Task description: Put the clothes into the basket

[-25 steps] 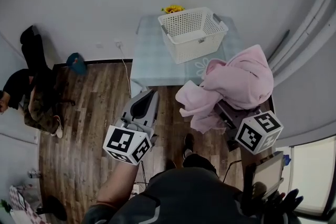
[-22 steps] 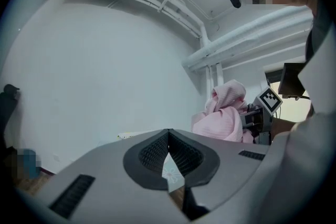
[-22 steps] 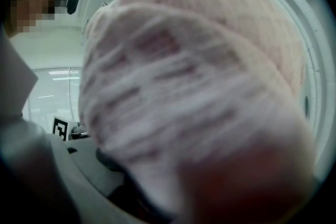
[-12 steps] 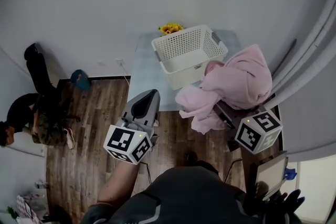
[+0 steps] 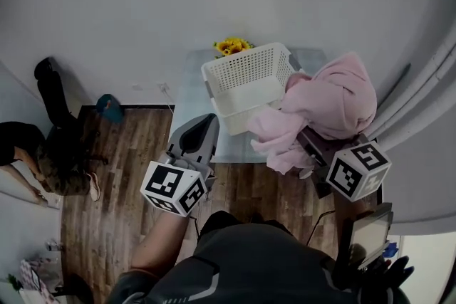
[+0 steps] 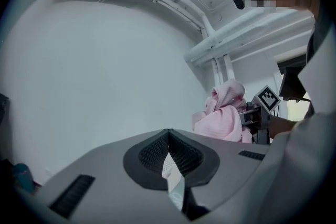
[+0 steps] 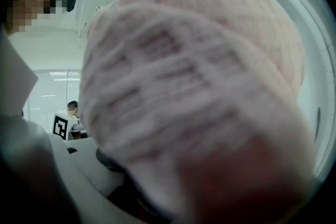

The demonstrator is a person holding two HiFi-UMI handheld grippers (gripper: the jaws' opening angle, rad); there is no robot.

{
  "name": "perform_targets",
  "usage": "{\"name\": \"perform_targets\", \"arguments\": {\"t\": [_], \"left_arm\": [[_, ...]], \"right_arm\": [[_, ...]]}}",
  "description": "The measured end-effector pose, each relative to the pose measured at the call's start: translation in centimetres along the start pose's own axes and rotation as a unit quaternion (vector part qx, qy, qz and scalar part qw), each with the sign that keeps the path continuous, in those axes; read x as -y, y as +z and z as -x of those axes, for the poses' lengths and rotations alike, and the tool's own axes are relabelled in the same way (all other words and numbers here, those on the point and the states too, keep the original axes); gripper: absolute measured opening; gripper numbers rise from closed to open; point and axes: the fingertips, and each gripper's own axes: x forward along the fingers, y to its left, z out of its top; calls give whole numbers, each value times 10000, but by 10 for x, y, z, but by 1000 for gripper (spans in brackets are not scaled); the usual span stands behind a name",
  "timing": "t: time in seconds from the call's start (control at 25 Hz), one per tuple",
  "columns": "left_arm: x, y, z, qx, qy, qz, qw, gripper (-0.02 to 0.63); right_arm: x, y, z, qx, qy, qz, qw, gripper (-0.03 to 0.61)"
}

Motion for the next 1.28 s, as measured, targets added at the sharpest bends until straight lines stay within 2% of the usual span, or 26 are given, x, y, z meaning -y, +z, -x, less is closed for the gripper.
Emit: {"name": "perform_targets", "arguments": {"t": [0.12,0.32,0.6,0.84,1.04,1.28], "left_arm": [[-5,5,-1,62,-12,-51,10000,8],[-68,10,-74,77,-10,17,10000,8],[-79,16,-84,286,-210,-133,9993,8],[-148,25,-134,138,-263,49,9995,8],[-168,16,-154,-54,-314,80,9995,8],[-179,-19,-175,-360,-318,123,9988,8]], "right_arm": [[-1,5,-5,24,-9,97,9999,365],[42,26,-90,-84,-42,169,9998,364],[48,27,-97,18,-314,267,9991,364],[75,49,-190,-427,-418,418,9973,365],[99,23,-230,-1023,-531,458,9923,365],[128,-40,-269,-1930,-488,551,9784,364]]}}
